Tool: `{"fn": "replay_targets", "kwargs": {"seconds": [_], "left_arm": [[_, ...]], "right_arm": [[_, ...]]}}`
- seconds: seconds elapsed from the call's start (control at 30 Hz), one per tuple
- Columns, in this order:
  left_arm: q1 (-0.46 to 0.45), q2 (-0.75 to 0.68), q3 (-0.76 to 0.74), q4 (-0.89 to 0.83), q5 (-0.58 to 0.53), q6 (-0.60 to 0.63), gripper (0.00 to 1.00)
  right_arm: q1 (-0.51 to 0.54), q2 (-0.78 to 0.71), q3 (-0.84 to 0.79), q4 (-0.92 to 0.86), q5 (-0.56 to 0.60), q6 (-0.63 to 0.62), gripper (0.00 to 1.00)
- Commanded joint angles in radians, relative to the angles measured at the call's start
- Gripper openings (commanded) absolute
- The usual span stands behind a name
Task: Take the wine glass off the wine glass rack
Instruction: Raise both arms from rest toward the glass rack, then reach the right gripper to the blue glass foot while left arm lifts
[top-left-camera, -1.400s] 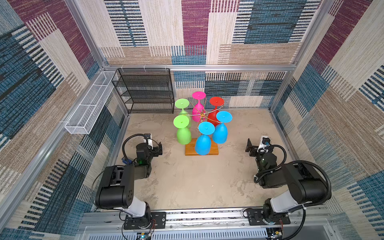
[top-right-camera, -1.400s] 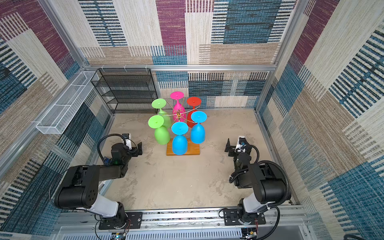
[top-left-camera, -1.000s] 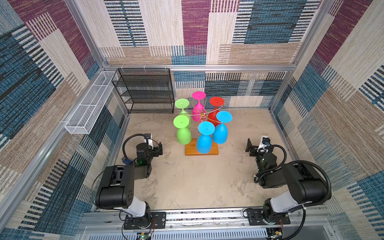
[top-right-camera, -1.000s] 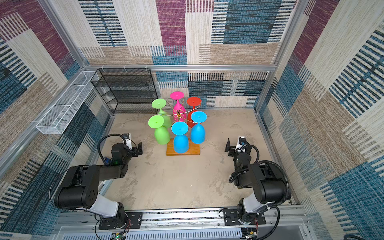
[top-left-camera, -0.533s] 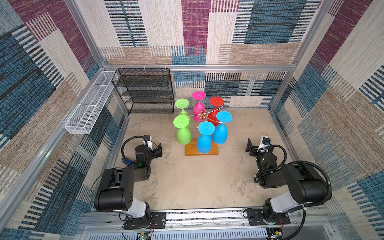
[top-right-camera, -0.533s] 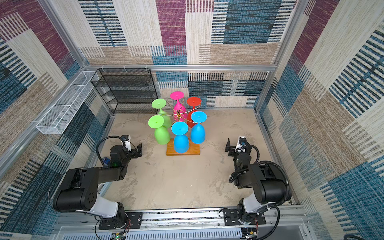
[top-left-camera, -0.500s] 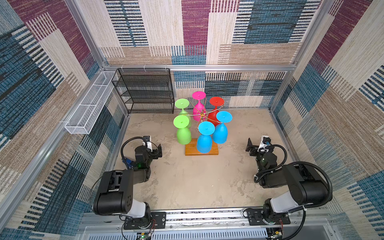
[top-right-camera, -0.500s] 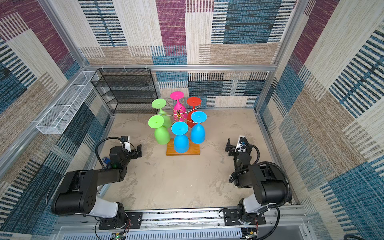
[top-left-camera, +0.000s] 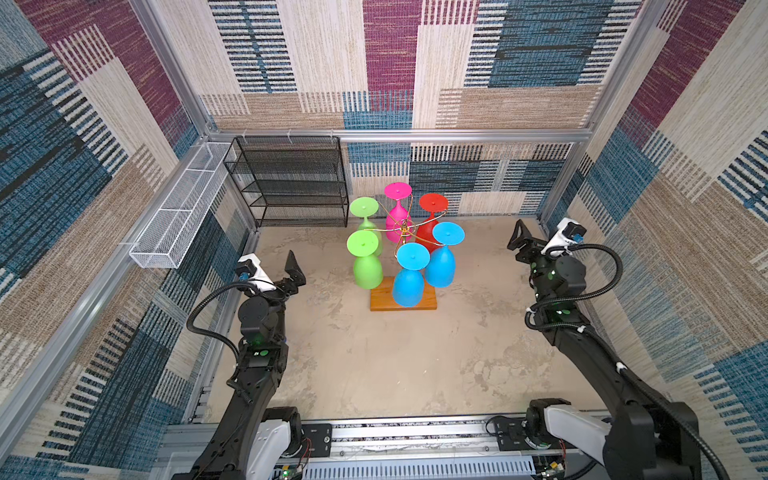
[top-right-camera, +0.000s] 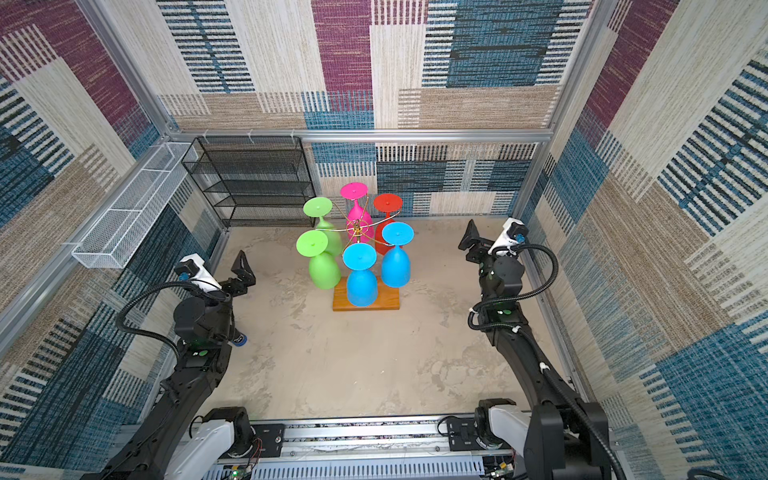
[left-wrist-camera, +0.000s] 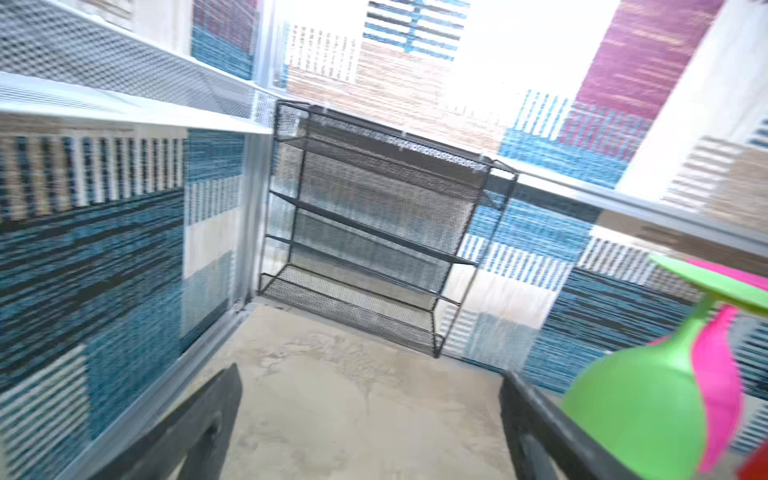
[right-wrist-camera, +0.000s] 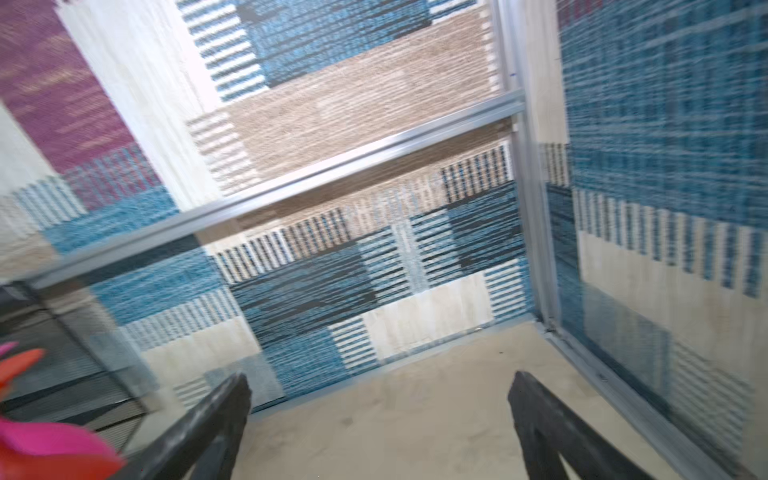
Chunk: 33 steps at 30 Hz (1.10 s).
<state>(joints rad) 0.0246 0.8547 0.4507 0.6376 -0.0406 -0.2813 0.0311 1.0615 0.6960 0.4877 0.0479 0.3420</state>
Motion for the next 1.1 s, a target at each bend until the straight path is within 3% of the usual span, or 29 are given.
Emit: {"fn": "replay_targets", "kwargs": {"seconds": [0.0,0.07,0.17,0.27,0.37,0.5,0.63,1.07], "left_arm": [[0.004,-0.009,0.029,0.012,0.208,-0.072,0.99],[0.006,-0.013,0.153,-0.267,0.160,-0.085,0.99],[0.013,0.063,0.451,-0.702,0.118,-0.041,0.99],[0.016,0.085,0.557,-0.791,0.151,-0.086,0.99],[0.019,0.056,0.574,-0.837,0.145,-0.040,0.98],[0.026,0.043,0.605,-0.923,0.142,-0.026,0.98],[0.028,0.013,0.545,-0.848,0.199,-0.047,0.97],[0.035,0.017,0.518,-0.811,0.292,-0.079,0.97]], "right_arm": [[-0.009,-0.055,0.037,-0.115,-0.294,0.161,0.96],[-0.023,-0.063,0.107,-0.179,-0.400,0.194,0.88],[-0.065,-0.019,0.204,-0.228,-0.679,0.281,0.80],[-0.079,0.021,0.226,-0.175,-0.887,0.395,0.74],[-0.079,0.026,0.222,-0.166,-0.990,0.459,0.68],[-0.079,0.029,0.237,-0.244,-1.071,0.469,0.65],[-0.078,0.029,0.214,-0.212,-1.114,0.531,0.62],[-0.008,0.122,0.221,-0.147,-1.104,0.600,0.59]]}}
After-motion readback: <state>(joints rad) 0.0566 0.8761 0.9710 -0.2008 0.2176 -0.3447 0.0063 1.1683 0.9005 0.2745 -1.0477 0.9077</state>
